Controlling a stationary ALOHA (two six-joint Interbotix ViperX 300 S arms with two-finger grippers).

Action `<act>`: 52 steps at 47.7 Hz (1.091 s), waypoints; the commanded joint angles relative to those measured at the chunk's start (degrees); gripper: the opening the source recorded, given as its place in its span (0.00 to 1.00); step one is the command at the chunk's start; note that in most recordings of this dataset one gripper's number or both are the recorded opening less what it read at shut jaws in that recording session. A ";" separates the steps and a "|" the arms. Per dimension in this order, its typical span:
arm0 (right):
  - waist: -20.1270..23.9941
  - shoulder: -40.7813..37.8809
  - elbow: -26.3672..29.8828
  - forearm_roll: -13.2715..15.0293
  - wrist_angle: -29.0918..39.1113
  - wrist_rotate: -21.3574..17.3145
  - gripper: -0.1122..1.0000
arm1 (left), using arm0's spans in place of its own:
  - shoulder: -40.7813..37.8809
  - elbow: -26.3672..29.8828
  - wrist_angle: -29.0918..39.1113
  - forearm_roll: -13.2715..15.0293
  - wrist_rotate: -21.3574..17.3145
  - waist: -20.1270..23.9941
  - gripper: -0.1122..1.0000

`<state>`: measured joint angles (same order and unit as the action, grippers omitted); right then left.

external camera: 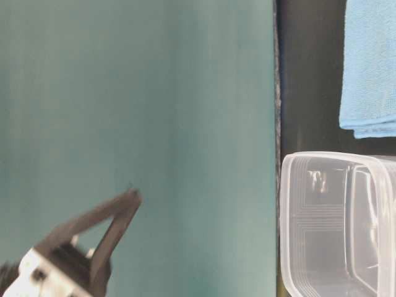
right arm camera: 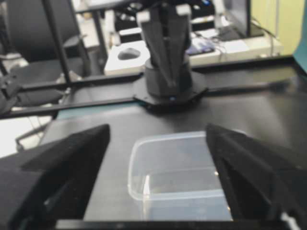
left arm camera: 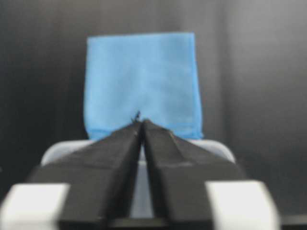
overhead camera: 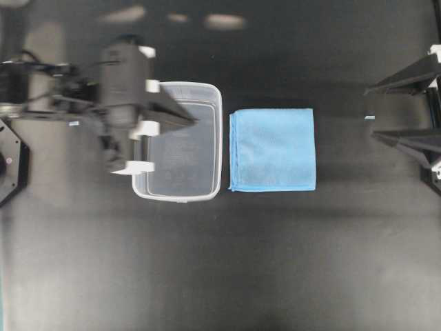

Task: Place the blue towel into the container with the left arm.
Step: 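Move the left gripper over the blue towel and lower it, then close the left gripper on the blue towel's center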

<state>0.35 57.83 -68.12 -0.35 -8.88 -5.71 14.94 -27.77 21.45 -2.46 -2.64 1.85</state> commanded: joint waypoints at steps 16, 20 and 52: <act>0.00 4.31 0.18 -0.18 0.53 -0.09 0.78 | -18.98 18.28 6.94 -0.18 -0.18 1.23 0.92; -0.09 5.01 0.18 -0.18 1.58 -0.09 0.78 | -23.73 22.06 7.47 -0.18 -0.18 1.05 0.91; 0.00 7.56 0.35 -0.18 3.16 -0.09 0.78 | -48.87 37.27 17.58 -0.09 -2.55 0.88 0.91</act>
<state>0.35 64.78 -68.47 -0.35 -5.45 -5.80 -33.49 9.14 39.20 -2.46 -5.10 2.90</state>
